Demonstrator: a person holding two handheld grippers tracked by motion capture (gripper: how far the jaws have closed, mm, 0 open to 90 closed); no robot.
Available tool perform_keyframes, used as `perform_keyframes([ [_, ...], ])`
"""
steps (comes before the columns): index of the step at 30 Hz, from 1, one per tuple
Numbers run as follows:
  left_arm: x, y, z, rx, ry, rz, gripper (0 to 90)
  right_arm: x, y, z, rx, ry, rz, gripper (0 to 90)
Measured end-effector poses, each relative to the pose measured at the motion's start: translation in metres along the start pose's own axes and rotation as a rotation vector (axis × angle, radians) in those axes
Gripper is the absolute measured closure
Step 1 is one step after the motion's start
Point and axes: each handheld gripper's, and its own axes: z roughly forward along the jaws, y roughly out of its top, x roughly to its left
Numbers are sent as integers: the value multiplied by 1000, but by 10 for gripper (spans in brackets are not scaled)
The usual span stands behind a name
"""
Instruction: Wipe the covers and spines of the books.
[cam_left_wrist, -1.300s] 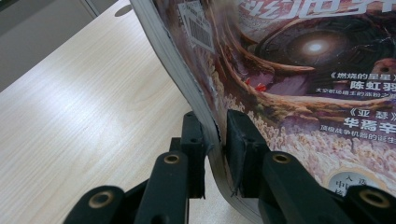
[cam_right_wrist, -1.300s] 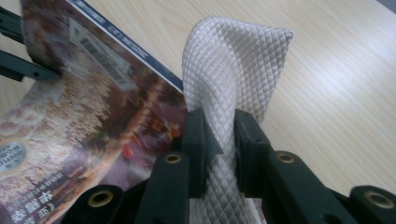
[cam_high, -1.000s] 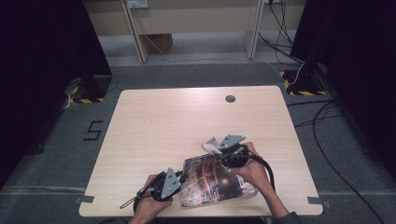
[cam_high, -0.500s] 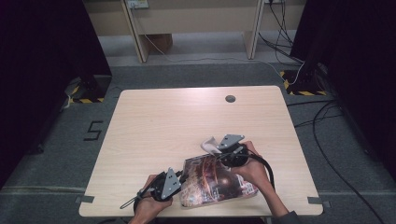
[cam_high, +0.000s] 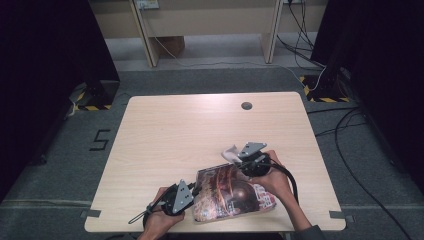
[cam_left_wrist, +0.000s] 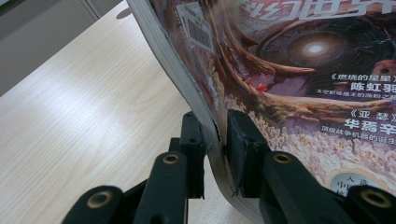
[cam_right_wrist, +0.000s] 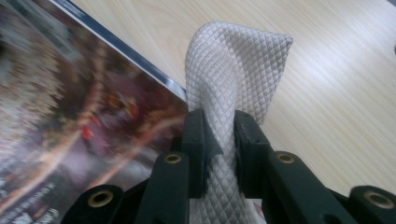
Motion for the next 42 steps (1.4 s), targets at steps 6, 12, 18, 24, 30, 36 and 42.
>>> perform_keyframes([
  [6, 0, 0, 0, 0, 1, 2, 768, 5, 5, 1, 0, -1, -21, 770],
  [12, 0, 0, 0, -2, 3, 4, 766, -9, -6, 4, 38, -50, -1, 770],
  [18, 0, 0, 1, -1, 4, 4, 766, -20, -16, 7, 57, -68, 32, 769],
  [24, 0, 0, 0, -1, 1, -1, 763, -19, -14, 6, 43, -63, 30, 769],
  [30, 0, 0, 0, -1, 1, 0, 763, -13, -8, 4, 28, -38, 17, 769],
  [36, 0, 0, 0, -3, 3, 3, 763, -21, -14, 8, 51, -59, 23, 769],
  [42, 0, 0, 0, -2, 2, 6, 763, -36, -26, 12, 83, -87, 58, 769],
])
